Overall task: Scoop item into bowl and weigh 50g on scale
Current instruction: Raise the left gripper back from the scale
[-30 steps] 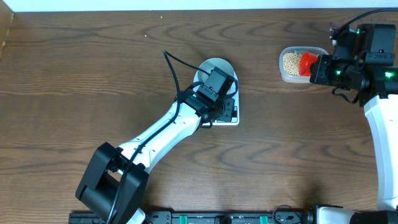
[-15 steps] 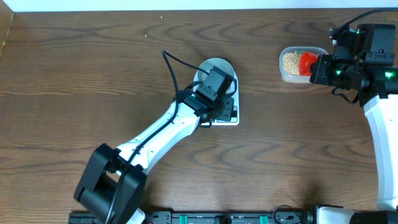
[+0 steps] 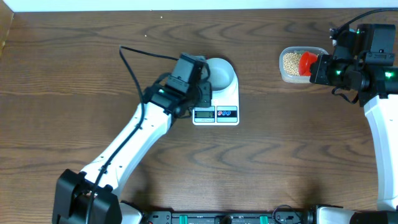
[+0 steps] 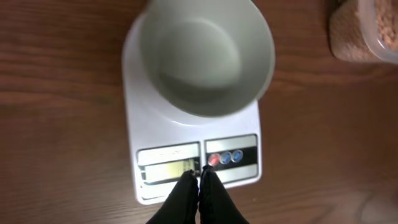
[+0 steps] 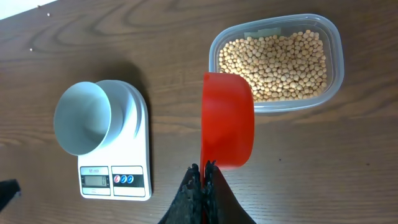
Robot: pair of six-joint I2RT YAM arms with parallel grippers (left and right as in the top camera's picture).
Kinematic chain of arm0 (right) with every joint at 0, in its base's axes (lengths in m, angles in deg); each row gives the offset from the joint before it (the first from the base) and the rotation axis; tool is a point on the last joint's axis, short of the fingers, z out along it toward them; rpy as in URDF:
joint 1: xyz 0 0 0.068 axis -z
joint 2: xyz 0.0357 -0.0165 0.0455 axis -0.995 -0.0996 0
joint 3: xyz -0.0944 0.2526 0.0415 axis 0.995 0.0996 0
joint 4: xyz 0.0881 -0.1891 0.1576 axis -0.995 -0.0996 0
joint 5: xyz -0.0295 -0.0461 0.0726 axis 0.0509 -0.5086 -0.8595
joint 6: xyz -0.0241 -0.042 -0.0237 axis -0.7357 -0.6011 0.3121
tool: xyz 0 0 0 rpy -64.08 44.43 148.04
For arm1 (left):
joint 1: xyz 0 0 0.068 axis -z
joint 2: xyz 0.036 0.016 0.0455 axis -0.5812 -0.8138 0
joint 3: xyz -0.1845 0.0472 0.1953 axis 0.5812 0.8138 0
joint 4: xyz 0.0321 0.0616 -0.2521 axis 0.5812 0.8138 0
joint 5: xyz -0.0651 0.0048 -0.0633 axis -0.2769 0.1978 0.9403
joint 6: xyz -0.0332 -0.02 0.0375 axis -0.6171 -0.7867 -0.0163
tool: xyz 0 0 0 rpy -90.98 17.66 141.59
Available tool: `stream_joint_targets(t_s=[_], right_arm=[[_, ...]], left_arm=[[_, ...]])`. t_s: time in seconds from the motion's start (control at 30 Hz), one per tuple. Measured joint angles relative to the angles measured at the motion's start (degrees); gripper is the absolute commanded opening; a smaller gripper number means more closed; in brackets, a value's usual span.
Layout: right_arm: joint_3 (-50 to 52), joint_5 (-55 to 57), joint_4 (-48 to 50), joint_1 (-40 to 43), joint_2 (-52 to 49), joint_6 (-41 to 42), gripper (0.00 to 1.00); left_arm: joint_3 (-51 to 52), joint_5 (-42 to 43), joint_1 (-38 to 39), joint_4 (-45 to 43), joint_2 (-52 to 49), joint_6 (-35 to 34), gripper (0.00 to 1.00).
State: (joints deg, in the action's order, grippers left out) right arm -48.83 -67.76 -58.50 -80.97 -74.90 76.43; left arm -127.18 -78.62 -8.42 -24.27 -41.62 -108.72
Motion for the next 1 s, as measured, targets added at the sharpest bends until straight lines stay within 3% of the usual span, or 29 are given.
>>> stream_joint_targets(t_s=[0.47,0.8,1.0], right_arm=[[0.0,0.0,-0.2,-0.4,0.0,0.0,0.01],[0.0,0.0,-0.2,-0.4,0.0,0.0,0.01],[0.0,0.0,-0.2,-0.4,0.0,0.0,0.01]], left_arm=[[0.0,1.3,-1.4,7.4,2.0,1.7,0.08],[0.0,2.2,-0.3,10.4,12.3,12.9,0.07],[0.0,2.2,-0.3,15.1,14.6,23.1,0.08]])
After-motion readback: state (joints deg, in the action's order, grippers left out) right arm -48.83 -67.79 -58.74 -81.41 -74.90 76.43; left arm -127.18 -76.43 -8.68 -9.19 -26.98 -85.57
